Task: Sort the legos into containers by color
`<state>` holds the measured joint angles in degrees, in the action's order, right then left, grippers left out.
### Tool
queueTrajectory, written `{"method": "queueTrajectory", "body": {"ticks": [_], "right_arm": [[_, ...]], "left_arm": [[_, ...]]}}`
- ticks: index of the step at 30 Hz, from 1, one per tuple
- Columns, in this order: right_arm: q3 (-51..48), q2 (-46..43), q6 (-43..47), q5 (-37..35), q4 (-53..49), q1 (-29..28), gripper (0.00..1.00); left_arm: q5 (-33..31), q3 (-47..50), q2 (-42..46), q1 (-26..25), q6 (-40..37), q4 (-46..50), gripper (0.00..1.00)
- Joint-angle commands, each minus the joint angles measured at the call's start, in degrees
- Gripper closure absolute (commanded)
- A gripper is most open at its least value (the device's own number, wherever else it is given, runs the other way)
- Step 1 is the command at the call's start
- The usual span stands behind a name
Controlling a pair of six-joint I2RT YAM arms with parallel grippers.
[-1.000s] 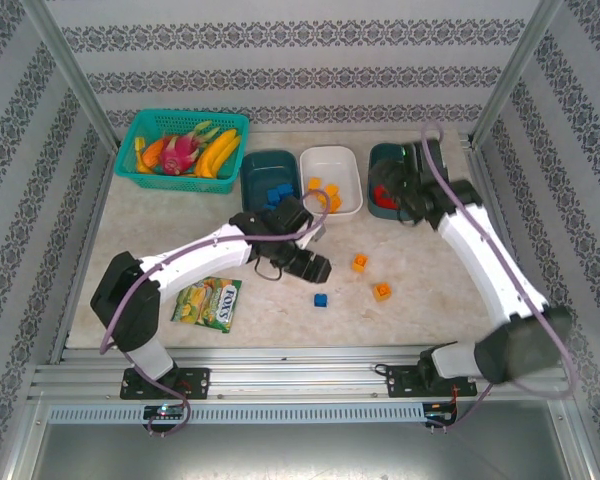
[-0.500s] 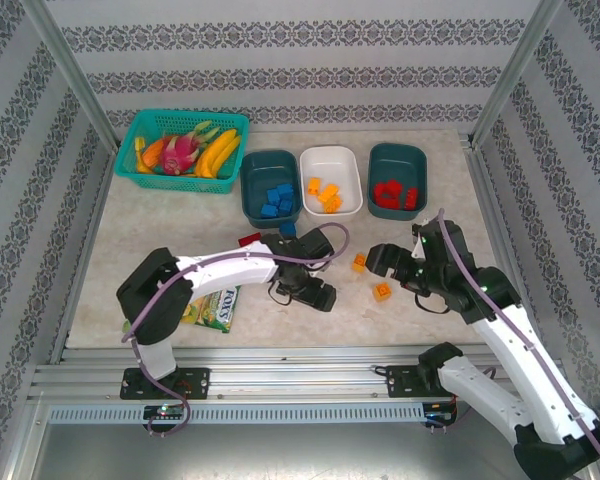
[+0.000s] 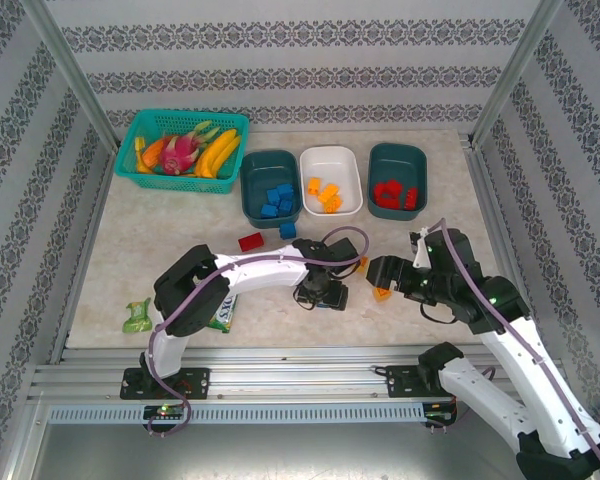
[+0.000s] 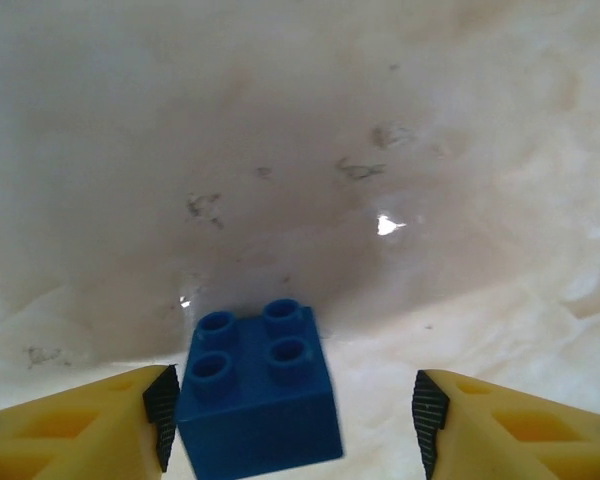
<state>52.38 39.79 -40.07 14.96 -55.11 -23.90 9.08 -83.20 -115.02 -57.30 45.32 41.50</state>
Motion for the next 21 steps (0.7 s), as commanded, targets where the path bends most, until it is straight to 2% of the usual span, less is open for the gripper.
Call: {"method": "queueTrajectory", "body": {"ticks": [1, 5, 12, 17, 21], "right_arm": [[-0.12, -1.49, 1.58, 1.34, -1.06, -0.53, 0.15], [-0.61, -1.25, 1.00, 2.27, 0.05, -0.56, 0.16], [-0.64, -1.03, 0.95, 2.62, 0.88, -0.49, 0.17], [0.50, -1.20, 2.35, 4.77, 2.78, -0.53, 0.17], [1.24, -1.72, 1.82, 7.26, 9.38, 0.26, 0.14]], "left_arm": [[-2.52, -1.60, -1.04, -0.80, 2.67, 3.69, 0.37], [-3.22, -2.54, -2.07, -0.80, 2.28, 3.51, 0.49], [-5.30, -4.38, -2.96, -0.80, 0.50, 4.61, 0.64], [-7.75, -4.97, 0.77, 0.51, -0.21, 6.62, 0.65], [-6.89, -6.52, 5.36, 5.64, -0.99, 8.42, 0.65]]}}
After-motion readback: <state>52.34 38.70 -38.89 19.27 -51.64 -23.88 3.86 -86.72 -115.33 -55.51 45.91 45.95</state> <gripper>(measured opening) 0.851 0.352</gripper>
